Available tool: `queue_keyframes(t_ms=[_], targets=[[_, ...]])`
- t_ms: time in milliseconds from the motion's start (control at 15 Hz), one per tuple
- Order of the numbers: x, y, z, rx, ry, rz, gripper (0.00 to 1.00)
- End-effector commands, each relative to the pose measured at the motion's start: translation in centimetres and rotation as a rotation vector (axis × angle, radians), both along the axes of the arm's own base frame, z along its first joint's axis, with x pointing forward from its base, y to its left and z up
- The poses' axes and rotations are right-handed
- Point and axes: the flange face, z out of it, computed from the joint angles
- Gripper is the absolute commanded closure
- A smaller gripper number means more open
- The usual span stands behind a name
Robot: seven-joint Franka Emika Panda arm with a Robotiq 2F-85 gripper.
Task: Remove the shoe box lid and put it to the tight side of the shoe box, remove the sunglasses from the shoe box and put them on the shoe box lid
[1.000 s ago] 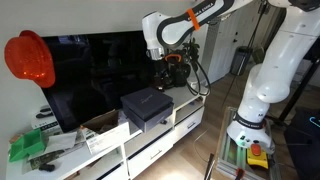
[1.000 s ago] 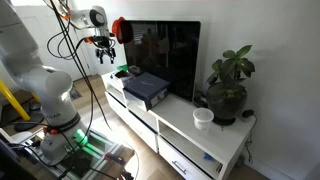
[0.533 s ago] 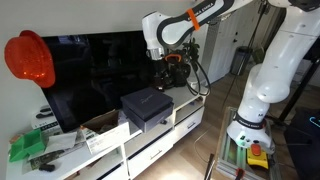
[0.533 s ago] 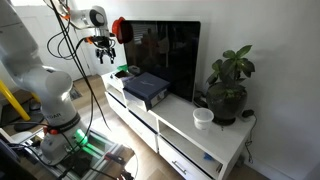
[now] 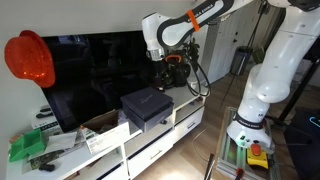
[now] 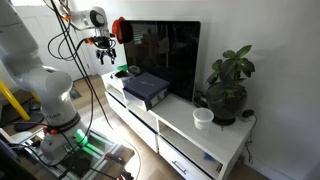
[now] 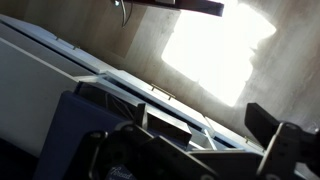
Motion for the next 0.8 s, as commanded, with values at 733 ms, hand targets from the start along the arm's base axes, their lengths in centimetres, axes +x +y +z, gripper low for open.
queue_keyframes(t_ms=[733], targets=[[1.8, -0.9, -17.9, -0.324, -0.047, 0.297, 0.0]])
